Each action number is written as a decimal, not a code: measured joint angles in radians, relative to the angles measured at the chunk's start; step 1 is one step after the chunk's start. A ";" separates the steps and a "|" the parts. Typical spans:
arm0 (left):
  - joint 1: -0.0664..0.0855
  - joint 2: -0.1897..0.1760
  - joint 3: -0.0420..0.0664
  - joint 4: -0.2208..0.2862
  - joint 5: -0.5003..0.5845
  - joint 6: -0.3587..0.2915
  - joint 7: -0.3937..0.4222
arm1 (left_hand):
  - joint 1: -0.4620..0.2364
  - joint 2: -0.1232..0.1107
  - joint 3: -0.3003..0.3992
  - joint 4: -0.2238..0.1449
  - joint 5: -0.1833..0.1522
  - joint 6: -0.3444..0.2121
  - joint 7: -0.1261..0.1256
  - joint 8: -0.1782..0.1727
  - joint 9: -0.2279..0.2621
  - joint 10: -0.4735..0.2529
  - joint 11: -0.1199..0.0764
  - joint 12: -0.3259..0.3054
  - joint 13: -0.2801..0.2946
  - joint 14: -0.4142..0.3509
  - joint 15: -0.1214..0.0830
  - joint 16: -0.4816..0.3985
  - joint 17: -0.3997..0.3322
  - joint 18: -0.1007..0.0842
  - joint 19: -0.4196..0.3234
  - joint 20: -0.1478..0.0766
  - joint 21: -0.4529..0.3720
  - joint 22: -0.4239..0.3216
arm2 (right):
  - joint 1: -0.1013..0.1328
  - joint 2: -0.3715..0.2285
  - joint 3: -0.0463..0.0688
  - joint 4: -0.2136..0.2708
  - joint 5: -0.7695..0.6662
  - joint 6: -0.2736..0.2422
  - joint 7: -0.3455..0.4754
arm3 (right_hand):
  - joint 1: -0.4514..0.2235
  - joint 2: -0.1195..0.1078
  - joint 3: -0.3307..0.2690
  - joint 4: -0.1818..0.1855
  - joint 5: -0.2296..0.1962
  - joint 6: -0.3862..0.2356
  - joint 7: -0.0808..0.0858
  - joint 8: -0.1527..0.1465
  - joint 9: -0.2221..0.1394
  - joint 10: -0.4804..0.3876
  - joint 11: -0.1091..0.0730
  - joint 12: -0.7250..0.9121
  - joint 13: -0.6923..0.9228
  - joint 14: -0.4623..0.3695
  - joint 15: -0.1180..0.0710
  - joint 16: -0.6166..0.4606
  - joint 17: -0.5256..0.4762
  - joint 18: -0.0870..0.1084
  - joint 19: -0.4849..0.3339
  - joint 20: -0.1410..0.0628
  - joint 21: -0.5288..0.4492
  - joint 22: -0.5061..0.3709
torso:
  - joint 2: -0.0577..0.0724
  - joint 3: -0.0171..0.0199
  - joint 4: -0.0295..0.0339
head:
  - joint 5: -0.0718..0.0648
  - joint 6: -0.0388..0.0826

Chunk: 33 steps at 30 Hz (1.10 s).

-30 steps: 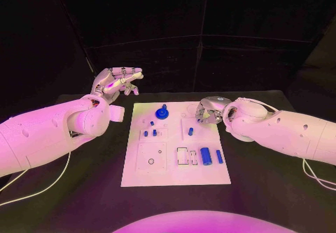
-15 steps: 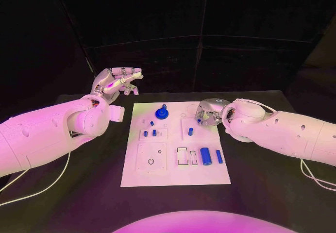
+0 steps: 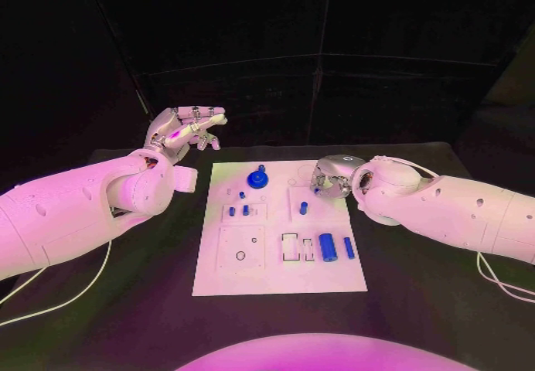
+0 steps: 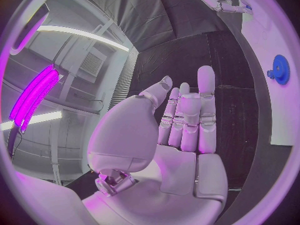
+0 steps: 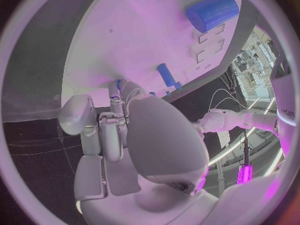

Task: Assemble the parts on the task board

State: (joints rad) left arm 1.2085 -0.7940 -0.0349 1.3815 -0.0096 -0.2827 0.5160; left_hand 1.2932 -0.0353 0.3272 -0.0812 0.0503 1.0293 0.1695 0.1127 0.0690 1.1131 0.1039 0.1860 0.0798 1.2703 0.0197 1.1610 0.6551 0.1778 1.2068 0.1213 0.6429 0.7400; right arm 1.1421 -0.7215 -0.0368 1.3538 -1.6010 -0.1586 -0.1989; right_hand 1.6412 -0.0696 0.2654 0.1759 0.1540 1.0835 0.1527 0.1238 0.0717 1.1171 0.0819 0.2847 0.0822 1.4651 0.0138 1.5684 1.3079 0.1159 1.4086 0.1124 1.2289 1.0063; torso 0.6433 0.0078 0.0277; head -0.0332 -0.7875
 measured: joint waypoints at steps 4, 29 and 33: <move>0.000 0.001 0.000 -0.003 0.000 0.000 -0.002 | 0.000 0.000 0.000 0.000 0.000 0.000 0.000 0.000 0.000 0.000 0.000 0.004 0.000 0.000 0.000 -0.004 0.000 0.000 0.000 0.000 0.000 0.000 | -0.002 0.001 0.000 0.002 -0.017 -0.003 -0.008 | -0.002 -0.002 0.030 -0.019 -0.003 0.013 -0.003 0.000 0.002 0.015 -0.002 0.000 -0.002 0.000 0.000 0.000 0.000 0.000 0.004 -0.004 0.010 0.015 | 0.000 0.0000 0.0001 | -0.001 -0.001; -0.002 0.001 -0.002 -0.010 0.001 0.001 -0.012 | 0.000 0.000 0.000 0.000 0.000 -0.004 0.004 0.000 -0.001 -0.004 0.004 0.004 -0.001 0.000 0.000 -0.004 -0.004 -0.001 0.000 0.000 -0.004 -0.003 | -0.011 -0.044 -0.004 0.063 -0.050 -0.087 -0.013 | -0.131 -0.053 0.150 -0.089 -0.038 0.045 -0.006 -0.014 0.001 0.057 -0.014 -0.021 0.000 0.000 -0.007 0.000 0.000 0.000 0.007 -0.007 0.029 0.037 | 0.000 -0.0004 0.0010 | 0.002 0.003; -0.002 0.001 -0.002 -0.012 0.001 0.002 -0.014 | 0.001 0.001 0.004 -0.004 0.000 -0.004 0.004 0.000 -0.001 -0.005 0.002 0.009 -0.002 0.000 0.000 -0.004 -0.004 -0.001 0.000 0.000 -0.004 -0.005 | -0.011 -0.056 -0.004 0.081 -0.045 -0.107 -0.011 | -0.135 -0.050 0.150 -0.089 -0.040 0.045 -0.006 -0.014 0.001 0.057 -0.014 -0.021 0.000 0.000 -0.007 0.000 0.000 0.000 0.007 -0.007 0.029 0.037 | 0.000 -0.0005 0.0010 | 0.003 0.004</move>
State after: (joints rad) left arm 1.2064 -0.7933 -0.0371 1.3694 -0.0085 -0.2810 0.5019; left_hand 1.2942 -0.0343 0.3313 -0.0854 0.0503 1.0255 0.1733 0.1127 0.0683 1.1077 0.1056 0.1947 0.0781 1.2705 0.0198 1.1571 0.6516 0.1772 1.2068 0.1213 0.6391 0.7348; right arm 1.1309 -0.7772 -0.0405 1.4343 -1.6463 -0.2651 -0.2097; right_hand 1.5062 -0.1193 0.4156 0.0865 0.1141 1.1289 0.1463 0.1096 0.0723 1.1741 0.0678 0.2636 0.0820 1.4651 0.0068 1.5683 1.3076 0.1163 1.4156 0.1054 1.2576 1.0431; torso 0.6429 0.0073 0.0287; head -0.0300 -0.7833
